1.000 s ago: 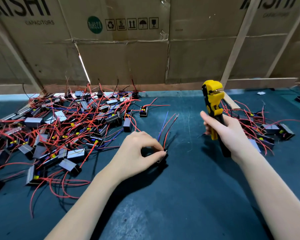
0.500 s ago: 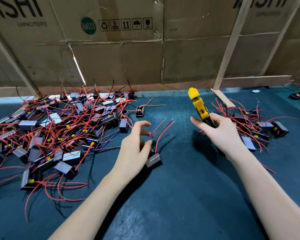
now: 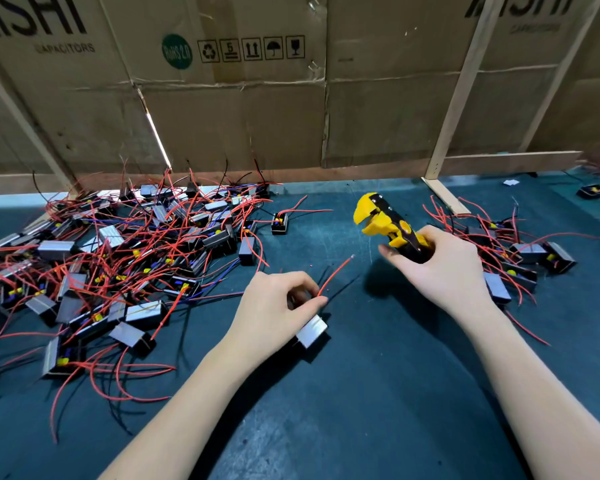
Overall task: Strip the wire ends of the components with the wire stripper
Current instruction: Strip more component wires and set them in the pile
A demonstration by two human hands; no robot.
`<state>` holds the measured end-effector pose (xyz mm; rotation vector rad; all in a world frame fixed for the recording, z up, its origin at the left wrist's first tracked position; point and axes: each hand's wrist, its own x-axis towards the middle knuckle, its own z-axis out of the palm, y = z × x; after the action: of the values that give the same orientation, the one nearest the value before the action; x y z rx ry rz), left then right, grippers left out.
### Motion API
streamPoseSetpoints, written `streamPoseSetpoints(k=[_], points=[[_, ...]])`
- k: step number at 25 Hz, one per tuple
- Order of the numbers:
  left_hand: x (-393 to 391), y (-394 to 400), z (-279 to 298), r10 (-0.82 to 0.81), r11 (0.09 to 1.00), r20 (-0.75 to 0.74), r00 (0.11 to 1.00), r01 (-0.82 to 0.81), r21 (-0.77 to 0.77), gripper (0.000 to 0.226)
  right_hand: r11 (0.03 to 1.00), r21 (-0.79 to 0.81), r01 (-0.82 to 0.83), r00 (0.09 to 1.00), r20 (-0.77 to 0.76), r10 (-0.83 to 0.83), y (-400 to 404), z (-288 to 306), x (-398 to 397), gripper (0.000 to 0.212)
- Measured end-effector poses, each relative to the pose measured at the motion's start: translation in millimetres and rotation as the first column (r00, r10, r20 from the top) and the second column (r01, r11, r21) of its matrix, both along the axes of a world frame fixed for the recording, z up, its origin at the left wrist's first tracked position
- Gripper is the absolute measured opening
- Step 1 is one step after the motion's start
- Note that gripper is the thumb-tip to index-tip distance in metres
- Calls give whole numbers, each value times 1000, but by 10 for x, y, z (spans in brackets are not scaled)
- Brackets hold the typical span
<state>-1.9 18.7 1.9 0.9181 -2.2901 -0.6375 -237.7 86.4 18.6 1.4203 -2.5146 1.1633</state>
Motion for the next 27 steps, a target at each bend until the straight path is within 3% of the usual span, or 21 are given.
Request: streamPoseSetpoints(k=[3,7,12,27], points=[[30,-38,19,23,977,-83,996,-5,214,14,997,67,43,980,-196,-29,-3,-23,12,46],[9,-38,51,32,894,-271,962,93,438,15,991,92,96,963,-259,-69,-14,-58,42,47],[19,-21,60,-41,926,-228,973,122,357,26,982,93,166,932,-341,-125,-47,-108,46,52],[2,6,40,-39,939,-204,978,105,327,25,993,-22,115,832,-544,-108,-50,-108,114,54]])
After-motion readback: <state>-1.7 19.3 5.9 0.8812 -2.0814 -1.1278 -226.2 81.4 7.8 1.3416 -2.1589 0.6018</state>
